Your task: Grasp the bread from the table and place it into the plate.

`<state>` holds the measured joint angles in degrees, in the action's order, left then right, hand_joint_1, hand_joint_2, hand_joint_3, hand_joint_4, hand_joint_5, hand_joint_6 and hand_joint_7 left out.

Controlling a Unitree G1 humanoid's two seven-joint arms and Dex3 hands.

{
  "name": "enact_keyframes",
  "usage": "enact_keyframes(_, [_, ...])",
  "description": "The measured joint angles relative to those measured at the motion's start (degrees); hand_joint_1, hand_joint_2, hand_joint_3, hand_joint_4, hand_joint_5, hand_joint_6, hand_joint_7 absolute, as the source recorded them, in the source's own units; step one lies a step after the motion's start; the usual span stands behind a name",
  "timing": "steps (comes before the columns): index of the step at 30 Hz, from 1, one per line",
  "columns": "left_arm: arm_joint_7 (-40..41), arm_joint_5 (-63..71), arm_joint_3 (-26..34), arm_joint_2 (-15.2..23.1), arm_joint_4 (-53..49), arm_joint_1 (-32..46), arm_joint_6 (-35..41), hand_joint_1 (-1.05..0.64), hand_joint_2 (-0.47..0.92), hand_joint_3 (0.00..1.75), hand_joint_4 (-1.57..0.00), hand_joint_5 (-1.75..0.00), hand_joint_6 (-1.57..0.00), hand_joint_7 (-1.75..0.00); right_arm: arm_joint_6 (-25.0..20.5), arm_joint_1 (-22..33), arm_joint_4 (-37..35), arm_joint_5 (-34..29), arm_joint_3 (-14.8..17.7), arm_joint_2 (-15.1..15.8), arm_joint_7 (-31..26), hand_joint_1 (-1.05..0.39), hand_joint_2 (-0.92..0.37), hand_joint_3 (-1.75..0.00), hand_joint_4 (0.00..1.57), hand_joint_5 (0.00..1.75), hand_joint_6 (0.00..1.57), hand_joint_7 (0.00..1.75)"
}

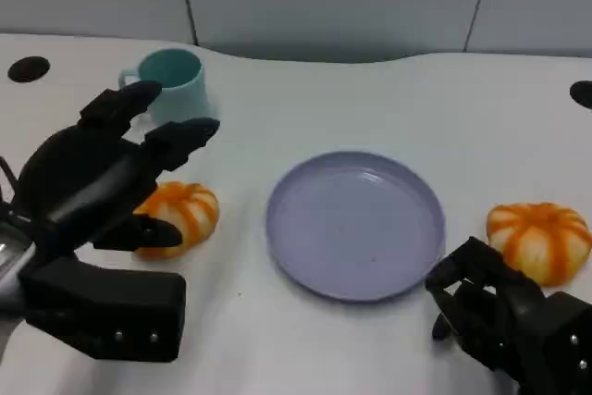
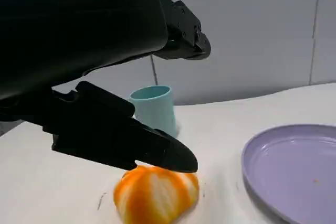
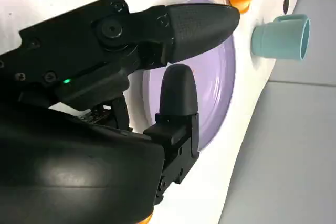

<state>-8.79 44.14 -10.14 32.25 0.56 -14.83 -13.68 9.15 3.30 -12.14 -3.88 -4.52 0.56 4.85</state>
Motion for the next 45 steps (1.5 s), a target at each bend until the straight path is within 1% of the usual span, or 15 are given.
enact_keyframes(6, [-1.75, 1.56, -1.84, 0.49, -2.15, -1.84, 1.36, -0.65, 0.86, 0.0, 0.0, -0.07, -0.15, 0.0, -0.19, -0.01, 0.05, -0.03, -0.04, -0.11, -0.1, -0.25, -0.92, -0.35, 0.56, 1.75, 0.38, 1.75])
enact_keyframes(12, [-6.77, 1.74, -5.52, 0.47, -9.84, -7.57, 2.79, -0.64, 0.86, 0.0, 0.0, -0.04, -0.14, 0.0, -0.36, 0.06, 0.13, -0.08, -0.16, -0.08, -0.12, -0.25, -0.92, -0.35, 0.58, 1.75, 0.38, 1.75])
enact_keyframes(16, [-10.32, 1.92, -8.43, 0.01, -15.42, -11.28, 4.3, -0.66, 0.87, 0.01, 0.0, 0.0, -0.11, 0.0, -0.61, 0.32, 0.61, -0.07, -0.14, -0.04, -0.15, -0.24, -0.92, -0.35, 0.58, 1.75, 0.38, 1.75])
enact_keyframes(20, [-12.9, 3.28, -12.27, -1.57, -24.16, -16.62, 6.19, -0.68, 0.86, 0.0, 0.0, 0.0, -0.1, 0.0, -0.7, 0.59, 1.35, -0.11, -0.24, 0.0, -0.19, -0.25, -0.92, -0.35, 0.58, 1.75, 0.39, 1.75])
enact_keyframes(24, [-14.46, 3.25, -15.44, -5.18, -35.28, -22.44, 8.13, -0.63, 0.83, 0.0, -0.01, 0.0, -0.11, -0.01, -0.74, 0.92, 1.72, -0.46, -0.46, 0.16, -0.34, -0.26, -0.92, -0.36, 0.57, 1.75, 0.38, 1.75])
enact_keyframes(26, [-14.38, 3.2, -16.61, -6.82, -40.73, -24.79, 8.24, -0.63, 0.83, 0.0, -0.01, 0.0, -0.12, -0.01, -0.78, 1.02, 1.89, -0.72, -0.61, 0.32, -0.36, -0.26, -0.92, -0.36, 0.57, 1.75, 0.38, 1.75])
enact_keyframes(28, [-13.37, 3.17, -17.7, -8.02, -44.76, -26.64, 7.63, -0.67, 0.81, 0.0, 0.0, 0.0, -0.11, -0.01, -0.83, 1.19, 1.96, -0.78, -0.59, 0.47, -0.45, -0.25, -0.92, -0.36, 0.58, 1.75, 0.38, 1.75])
enact_keyframes(32, [-6.92, 3.07, -19.42, -13.57, -59.32, -31.46, 6.52, -0.64, 0.78, 0.0, -0.01, -0.01, -0.13, -0.01, -1.18, 1.77, 2.79, -0.8, -0.66, 0.61, -0.58, -0.24, -0.92, -0.36, 0.6, 1.75, 0.38, 1.75])
enact_keyframes(34, [-4.21, 2.96, -19.97, -16.03, -64.8, -33.13, 6.26, -0.62, 0.78, 0.0, -0.02, -0.01, -0.13, -0.01, -1.22, 2.07, 3.13, -0.77, -0.66, 0.61, -0.53, -0.24, -0.92, -0.36, 0.59, 1.75, 0.38, 1.75])
enact_keyframes(37, [-1.87, 2.38, -20.18, -17.51, -69.69, -35.18, 5.81, -0.57, 0.76, 0.0, -0.11, -0.05, -0.19, -0.03, -1.26, 2.4, 3.72, -0.77, -0.71, 0.61, -0.52, -0.26, -0.92, -0.36, 0.57, 1.75, 0.38, 1.75])
enact_keyframes(39, [0.11, 1.48, -20.16, -18.36, -72.1, -35.47, 5.69, -0.55, 0.74, 0.0, -0.24, -0.1, -0.28, -0.04, -1.29, 2.63, 4.14, -0.78, -0.79, 0.61, -0.54, -0.26, -0.92, -0.35, 0.57, 1.75, 0.38, 1.75])
enact_keyframes(41, [2.1, 1.0, -20.18, -18.94, -73.74, -35.48, 5.68, -0.54, 0.74, 0.0, -0.29, -0.1, -0.35, -0.04, -1.55, 2.9, 4.46, -0.8, -0.91, 0.61, -0.59, -0.26, -0.92, -0.35, 0.58, 1.75, 0.38, 1.75])
enact_keyframes(43, [2.82, 0.57, -20.15, -19.31, -74.7, -35.5, 5.85, -0.53, 0.74, 0.0, -0.3, -0.1, -0.37, -0.04, -1.66, 3.15, 4.52, -0.92, -0.97, 0.62, -0.66, -0.26, -0.92, -0.35, 0.58, 1.75, 0.38, 1.75])
enact_keyframes(44, [2.99, 0.29, -20.12, -19.47, -75.0, -35.53, 5.93, -0.44, 0.76, 0.0, -0.43, -0.58, -0.48, -0.45, -1.66, 3.21, 4.53, -1.05, -1.0, 0.62, -0.67, -0.26, -0.92, -0.36, 0.58, 1.75, 0.38, 1.75])
enact_keyframes(45, [3.21, -0.44, -19.91, -19.53, -75.15, -35.55, 5.88, -0.36, 0.78, 0.01, -0.44, -1.11, -0.42, -1.06, -1.66, 3.23, 4.55, -1.16, -1.03, 0.62, -0.66, -0.26, -0.92, -0.36, 0.58, 1.75, 0.38, 1.75])
